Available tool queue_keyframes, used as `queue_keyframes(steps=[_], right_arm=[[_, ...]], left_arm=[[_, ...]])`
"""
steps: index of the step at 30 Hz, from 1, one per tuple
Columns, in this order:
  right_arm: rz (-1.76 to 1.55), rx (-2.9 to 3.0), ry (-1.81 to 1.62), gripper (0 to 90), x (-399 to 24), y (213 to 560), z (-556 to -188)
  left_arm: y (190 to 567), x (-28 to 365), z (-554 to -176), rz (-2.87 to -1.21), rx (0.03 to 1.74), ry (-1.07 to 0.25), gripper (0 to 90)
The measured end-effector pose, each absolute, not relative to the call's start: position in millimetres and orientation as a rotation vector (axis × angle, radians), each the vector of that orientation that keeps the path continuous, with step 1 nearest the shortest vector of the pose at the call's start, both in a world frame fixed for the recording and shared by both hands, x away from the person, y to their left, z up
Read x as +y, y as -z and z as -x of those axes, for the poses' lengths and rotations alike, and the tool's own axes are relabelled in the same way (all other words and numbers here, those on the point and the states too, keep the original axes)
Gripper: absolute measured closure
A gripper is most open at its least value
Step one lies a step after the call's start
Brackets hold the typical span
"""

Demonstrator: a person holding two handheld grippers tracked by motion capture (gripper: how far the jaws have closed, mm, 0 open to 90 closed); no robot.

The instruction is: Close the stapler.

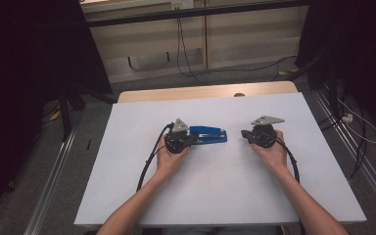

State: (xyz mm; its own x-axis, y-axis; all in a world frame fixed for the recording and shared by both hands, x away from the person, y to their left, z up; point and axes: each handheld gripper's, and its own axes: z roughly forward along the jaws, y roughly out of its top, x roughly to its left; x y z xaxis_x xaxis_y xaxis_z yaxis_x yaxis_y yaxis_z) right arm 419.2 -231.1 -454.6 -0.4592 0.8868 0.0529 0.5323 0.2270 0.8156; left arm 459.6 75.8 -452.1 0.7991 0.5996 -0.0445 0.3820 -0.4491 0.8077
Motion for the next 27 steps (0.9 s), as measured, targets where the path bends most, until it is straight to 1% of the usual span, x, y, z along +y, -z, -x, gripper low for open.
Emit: queue_keyframes(steps=[5,9,14,18,27], right_arm=[[-1.293,2.071,-1.146,90.0,-230.4,453.3,-417.9],[-1.283,2.064,-1.160,90.0,-229.7,452.4,-417.4],[-1.280,2.060,-1.175,90.0,-231.1,452.7,-415.0],[-1.280,2.054,-1.190,90.0,-232.2,452.3,-413.4],[-1.279,2.039,-1.215,88.9,-234.4,451.8,-412.0]], left_arm=[[452.5,77.1,-460.6,-2.079,0.742,-0.275,90.0],[451.8,76.7,-459.7,-2.080,0.747,-0.281,90.0],[451.3,74.3,-457.2,-2.082,0.747,-0.256,85.6],[451.2,72.2,-454.7,-2.076,0.748,-0.238,84.7],[448.2,78.0,-451.2,-2.067,0.762,-0.231,79.4]])
